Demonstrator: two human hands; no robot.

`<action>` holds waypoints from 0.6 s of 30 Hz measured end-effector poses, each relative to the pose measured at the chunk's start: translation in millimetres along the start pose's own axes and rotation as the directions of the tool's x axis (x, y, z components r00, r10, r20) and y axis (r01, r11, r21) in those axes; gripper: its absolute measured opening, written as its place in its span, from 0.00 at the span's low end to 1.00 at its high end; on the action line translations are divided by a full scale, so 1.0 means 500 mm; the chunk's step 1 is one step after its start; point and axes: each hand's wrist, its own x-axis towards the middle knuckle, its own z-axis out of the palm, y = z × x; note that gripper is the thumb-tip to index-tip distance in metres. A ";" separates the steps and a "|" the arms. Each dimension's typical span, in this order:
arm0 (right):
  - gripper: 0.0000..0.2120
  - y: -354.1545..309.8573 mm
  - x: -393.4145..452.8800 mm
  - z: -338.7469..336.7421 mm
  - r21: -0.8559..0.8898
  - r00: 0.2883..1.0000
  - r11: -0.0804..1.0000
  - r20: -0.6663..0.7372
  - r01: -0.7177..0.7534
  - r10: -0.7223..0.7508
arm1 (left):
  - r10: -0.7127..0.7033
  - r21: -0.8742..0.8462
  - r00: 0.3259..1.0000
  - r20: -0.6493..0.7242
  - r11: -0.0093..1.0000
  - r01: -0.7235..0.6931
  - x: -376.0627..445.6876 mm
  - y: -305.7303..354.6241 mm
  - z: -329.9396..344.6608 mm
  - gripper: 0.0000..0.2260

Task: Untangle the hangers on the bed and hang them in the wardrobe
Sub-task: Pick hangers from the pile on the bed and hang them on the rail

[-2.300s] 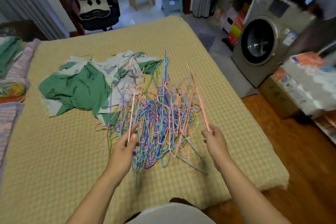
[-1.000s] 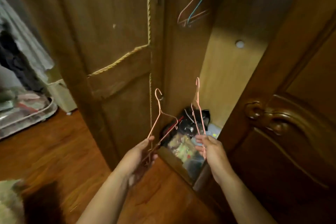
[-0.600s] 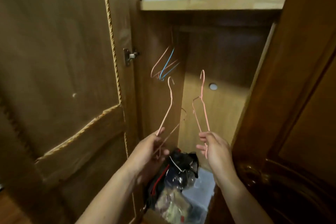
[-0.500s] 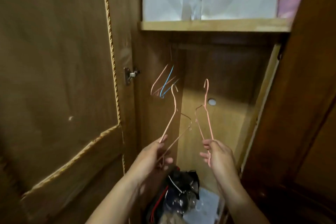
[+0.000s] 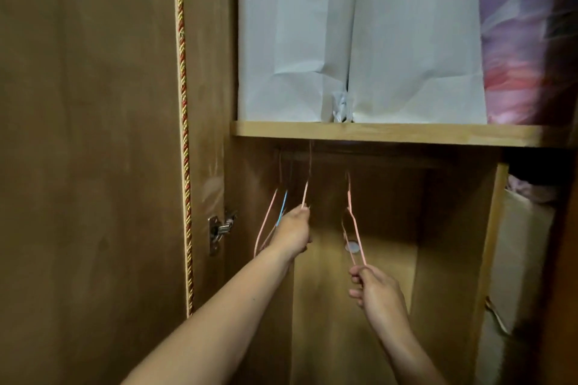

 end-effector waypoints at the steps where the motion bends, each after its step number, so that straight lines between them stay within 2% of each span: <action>1: 0.13 0.002 0.009 0.008 0.003 1.000 1.000 -0.004 -0.008 0.008 | -0.003 0.011 1.000 0.001 1.000 0.003 0.025 0.003 -0.001 0.14; 6: 0.13 0.005 0.040 0.021 -0.011 1.000 1.000 -0.003 -0.030 0.029 | -0.136 0.016 0.990 -0.041 0.990 0.137 0.090 -0.047 -0.011 0.14; 10: 0.13 -0.007 0.046 0.024 -0.018 1.000 1.000 0.020 0.013 -0.012 | -0.149 0.056 0.982 -0.120 0.986 0.156 0.126 -0.100 -0.017 0.17; 13: 0.13 -0.021 0.051 0.033 -0.019 0.998 0.999 0.042 0.048 -0.047 | -0.139 0.073 0.986 -0.091 0.987 0.145 0.119 -0.093 -0.022 0.18; 18: 0.14 -0.033 0.039 0.049 -0.013 0.994 0.995 0.052 0.099 -0.099 | -0.135 0.299 0.991 0.008 0.946 0.127 0.080 -0.085 -0.057 0.28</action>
